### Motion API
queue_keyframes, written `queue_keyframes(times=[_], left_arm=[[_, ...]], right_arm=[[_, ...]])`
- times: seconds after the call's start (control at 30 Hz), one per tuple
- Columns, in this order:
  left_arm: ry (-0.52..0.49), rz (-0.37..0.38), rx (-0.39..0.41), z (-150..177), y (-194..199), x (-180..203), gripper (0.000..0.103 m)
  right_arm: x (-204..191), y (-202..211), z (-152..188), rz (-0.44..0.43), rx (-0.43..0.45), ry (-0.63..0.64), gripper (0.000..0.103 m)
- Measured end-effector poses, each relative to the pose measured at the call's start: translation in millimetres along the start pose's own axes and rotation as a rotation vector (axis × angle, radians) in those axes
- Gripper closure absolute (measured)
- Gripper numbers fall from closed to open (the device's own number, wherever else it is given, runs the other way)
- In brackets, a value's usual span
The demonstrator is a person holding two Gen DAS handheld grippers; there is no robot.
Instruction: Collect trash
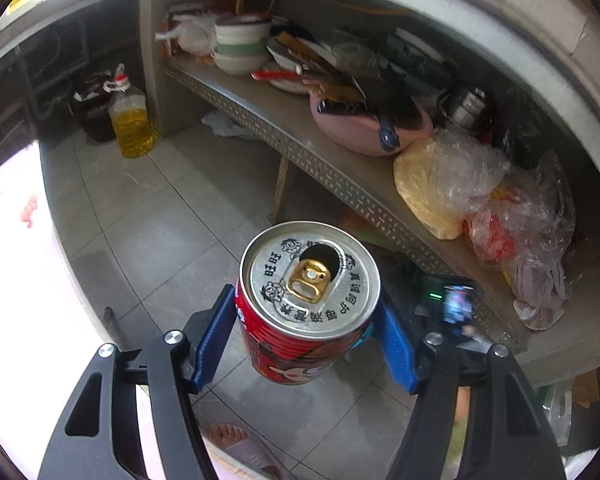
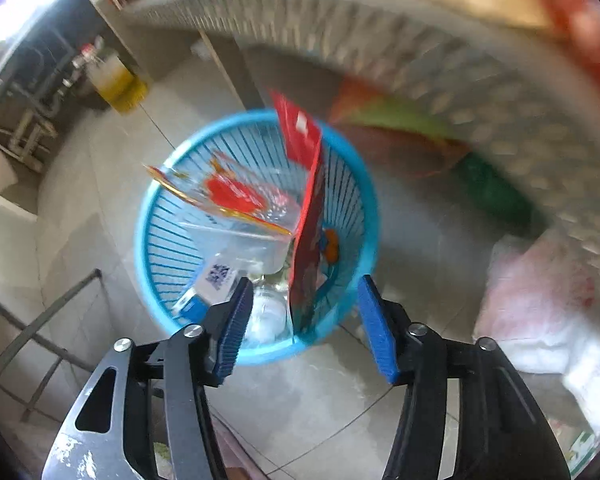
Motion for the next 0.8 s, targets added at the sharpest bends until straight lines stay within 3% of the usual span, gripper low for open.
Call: queue_keyframes(times=[0.17,0.27,0.4,0.43,0.57,0.8], left_arm=[[0.029,0.024,-0.137,-5,-54,10,0.038],[0.039,-0.033,-0.230,-8,-102,8,0.037],[0.021,-0.112,-0.205,-22,-136,4,0.036],[0.026,-0.123,-0.192,-25,-135,3,0.035],[0.068,-0.041,-0.137,-26,-110,7,0.035],[-0.016,-0.013,-0.009,-23,-17,20,0.032]], right_arm=[[25,48,21,-0.028,0.035,-0.044,0.046],[34,63,22,-0.035,0.039,-0.076,0.046],[45,70,31,-0.025,0.025,-0.117,0.046],[45,69,33,-0.034,0.022,-0.129,0.046],[44,73,41,-0.039,0.028,-0.129,0.046],[11,91,44,-0.089,0.063,-0.061,0.046]])
Point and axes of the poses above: each gripper's, at about its wrist camera, not at the fingertips, and y roughly against the way its jaws point, x to its right, z to its underside, the point moved 9 cm from there along -y, roughly the way its jaws point, and after that the axes turned 1 degree about -y, right-handed, at the moved point
